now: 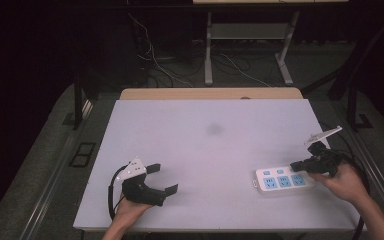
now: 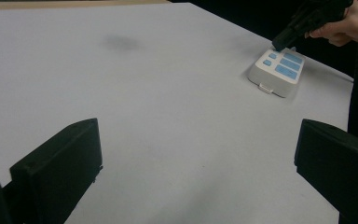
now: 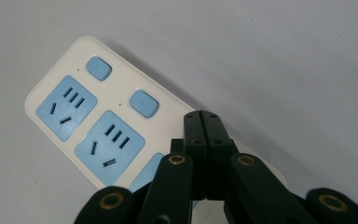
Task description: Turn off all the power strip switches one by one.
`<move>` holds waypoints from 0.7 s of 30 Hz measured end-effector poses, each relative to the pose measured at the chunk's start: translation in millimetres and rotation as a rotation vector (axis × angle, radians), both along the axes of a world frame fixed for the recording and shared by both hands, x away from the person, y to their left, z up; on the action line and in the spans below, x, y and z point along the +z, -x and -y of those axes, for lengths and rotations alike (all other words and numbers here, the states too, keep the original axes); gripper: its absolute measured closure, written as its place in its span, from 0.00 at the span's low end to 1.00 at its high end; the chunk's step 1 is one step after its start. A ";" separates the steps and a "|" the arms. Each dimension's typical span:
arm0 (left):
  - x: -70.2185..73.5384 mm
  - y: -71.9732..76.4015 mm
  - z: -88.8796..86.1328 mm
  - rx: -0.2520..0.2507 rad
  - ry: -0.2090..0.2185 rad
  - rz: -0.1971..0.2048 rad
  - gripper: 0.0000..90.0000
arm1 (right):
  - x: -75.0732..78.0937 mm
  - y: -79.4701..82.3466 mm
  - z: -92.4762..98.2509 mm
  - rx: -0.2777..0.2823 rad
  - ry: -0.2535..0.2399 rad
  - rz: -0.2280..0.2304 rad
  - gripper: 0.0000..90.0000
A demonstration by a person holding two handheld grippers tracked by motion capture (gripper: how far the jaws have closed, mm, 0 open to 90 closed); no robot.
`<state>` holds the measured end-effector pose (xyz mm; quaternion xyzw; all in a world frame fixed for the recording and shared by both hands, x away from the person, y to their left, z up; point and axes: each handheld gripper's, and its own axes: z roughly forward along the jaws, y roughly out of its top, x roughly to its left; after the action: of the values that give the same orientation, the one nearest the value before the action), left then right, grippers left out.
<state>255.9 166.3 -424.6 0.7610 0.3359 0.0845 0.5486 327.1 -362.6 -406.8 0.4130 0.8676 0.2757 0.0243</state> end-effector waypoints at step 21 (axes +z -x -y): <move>-0.3 0.6 1.6 -0.001 -0.006 -0.001 0.00 | -7.6 5.9 13.2 -0.040 -0.067 0.038 1.00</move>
<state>255.4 164.7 -424.9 0.7629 0.3354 0.0850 0.5461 321.2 -375.8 -414.4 0.4258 0.8488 0.3117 0.0325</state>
